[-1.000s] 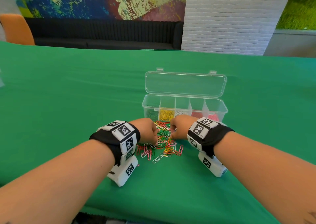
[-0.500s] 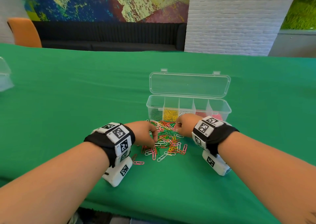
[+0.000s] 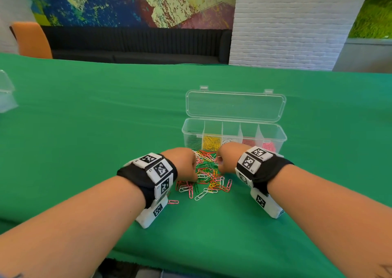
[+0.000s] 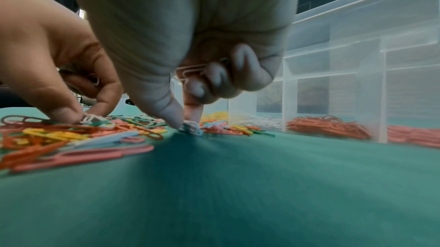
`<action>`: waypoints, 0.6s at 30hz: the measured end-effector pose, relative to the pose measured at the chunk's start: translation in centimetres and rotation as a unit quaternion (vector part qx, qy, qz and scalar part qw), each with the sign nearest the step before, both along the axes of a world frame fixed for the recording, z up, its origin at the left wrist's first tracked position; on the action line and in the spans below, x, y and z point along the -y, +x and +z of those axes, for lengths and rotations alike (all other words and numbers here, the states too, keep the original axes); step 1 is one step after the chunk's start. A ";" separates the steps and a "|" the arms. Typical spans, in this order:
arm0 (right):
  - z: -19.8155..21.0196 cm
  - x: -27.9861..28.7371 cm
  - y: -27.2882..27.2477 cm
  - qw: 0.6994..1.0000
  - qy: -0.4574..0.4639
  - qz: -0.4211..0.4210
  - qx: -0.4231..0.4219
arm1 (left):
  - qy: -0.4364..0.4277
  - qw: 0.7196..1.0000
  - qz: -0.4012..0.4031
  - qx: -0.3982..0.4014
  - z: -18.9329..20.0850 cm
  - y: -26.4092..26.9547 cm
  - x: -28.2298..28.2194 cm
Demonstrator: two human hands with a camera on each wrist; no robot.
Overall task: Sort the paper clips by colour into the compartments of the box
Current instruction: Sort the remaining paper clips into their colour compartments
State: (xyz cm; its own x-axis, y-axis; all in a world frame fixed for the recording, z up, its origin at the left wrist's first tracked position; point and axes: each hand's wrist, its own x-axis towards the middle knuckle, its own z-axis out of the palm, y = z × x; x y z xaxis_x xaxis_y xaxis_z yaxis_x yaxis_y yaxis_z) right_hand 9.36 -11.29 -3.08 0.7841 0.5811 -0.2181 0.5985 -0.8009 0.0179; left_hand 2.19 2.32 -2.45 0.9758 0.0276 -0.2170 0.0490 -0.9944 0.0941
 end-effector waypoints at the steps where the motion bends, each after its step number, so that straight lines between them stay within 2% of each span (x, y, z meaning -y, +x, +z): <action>1: 0.0 0.0 0.0 1.000 0.004 -0.005 -0.003 | -0.001 1.000 -0.001 0.002 0.0 0.0 -0.1; 5: 0.2 0.3 0.2 0.999 0.033 -0.012 -0.021 | -0.041 0.999 -0.003 0.000 0.3 -0.1 -0.5; 9: 0.1 0.2 0.3 0.996 0.073 -0.030 -0.040 | -0.154 0.987 0.025 -0.026 0.5 -0.3 -1.5; 11: 0.5 0.4 0.1 0.993 0.098 -0.035 -0.058 | -0.275 0.958 0.066 -0.048 0.4 -0.4 -1.8; 13: 1.0 0.9 0.1 0.988 0.128 -0.037 -0.078 | -0.401 0.908 0.112 -0.053 0.6 -0.6 -2.0; 15: 1.4 1.5 0.3 0.976 0.177 -0.056 -0.115 | -0.469 0.872 0.132 -0.046 1.0 -0.8 -2.2; 18: 1.2 2.3 1.1 0.932 0.280 -0.099 -0.207 | -0.525 0.840 0.130 -0.050 1.3 -0.8 -2.5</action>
